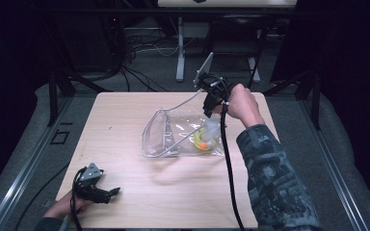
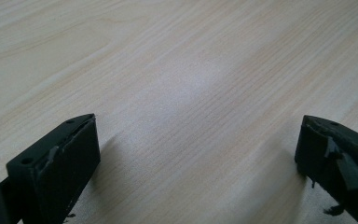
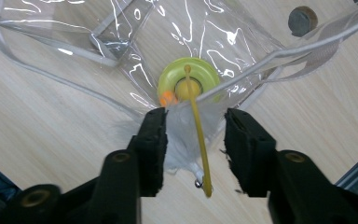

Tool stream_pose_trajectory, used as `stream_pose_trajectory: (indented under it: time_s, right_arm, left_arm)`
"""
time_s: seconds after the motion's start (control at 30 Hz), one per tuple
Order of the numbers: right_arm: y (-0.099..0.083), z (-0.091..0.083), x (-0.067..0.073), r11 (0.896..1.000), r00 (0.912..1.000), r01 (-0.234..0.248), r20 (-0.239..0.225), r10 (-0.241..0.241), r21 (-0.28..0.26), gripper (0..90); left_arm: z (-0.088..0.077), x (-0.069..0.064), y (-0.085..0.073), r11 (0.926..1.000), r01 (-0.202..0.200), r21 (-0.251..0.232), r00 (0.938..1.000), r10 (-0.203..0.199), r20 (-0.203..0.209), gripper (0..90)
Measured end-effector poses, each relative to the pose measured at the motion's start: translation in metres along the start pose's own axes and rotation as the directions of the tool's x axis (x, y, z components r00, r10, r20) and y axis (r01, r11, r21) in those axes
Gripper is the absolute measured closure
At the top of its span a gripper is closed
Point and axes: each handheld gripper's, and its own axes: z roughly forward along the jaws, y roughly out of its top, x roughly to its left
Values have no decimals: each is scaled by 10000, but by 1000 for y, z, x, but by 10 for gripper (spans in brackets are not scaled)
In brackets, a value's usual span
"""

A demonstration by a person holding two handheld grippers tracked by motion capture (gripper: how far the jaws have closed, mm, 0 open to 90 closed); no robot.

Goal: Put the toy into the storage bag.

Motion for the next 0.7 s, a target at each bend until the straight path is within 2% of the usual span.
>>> stream_pose_trajectory:
  time_s: [0.23,0.27,0.4,0.47,0.5,0.53,0.6,0.67,0.7]
  right_arm:
    - [-18,-18,-12,9966,9974,-685,-254,674,-460,281]
    - [-18,-18,-12,9966,9974,-685,-254,674,-460,281]
    - [-35,-27,-21,9912,9940,-1064,-320,1041,-793,167]
    - [-48,-31,-26,9861,9914,-1292,-367,1260,-1042,142]
    - [-48,-31,-26,9861,9914,-1292,-367,1260,-1042,142]
    - [-57,-32,-29,9839,9899,-1402,-355,1370,-1113,117]
    - [-60,-32,-30,9829,9893,-1449,-313,1422,-1134,100]
    - [-74,-30,-35,9800,9861,-1661,-256,1642,-1099,53]
    - [-74,-30,-35,9800,9861,-1661,-256,1642,-1099,53]
  left_arm:
    - [0,0,0,10000,-6,2,10000,6,2,1]
    - [0,0,0,10000,-6,2,10000,6,2,1]
    - [0,0,0,10000,-32,7,10000,32,2,1]
    - [0,0,0,10000,-31,6,10000,31,3,1]
    - [0,0,0,10000,-33,8,10000,33,2,1]
    - [0,0,0,10000,-23,6,10000,23,3,1]
    - [0,0,0,10000,-32,8,10000,32,3,1]
    - [0,0,0,10000,-30,8,10000,30,3,1]
    - [0,0,0,10000,-32,8,10000,32,1,1]
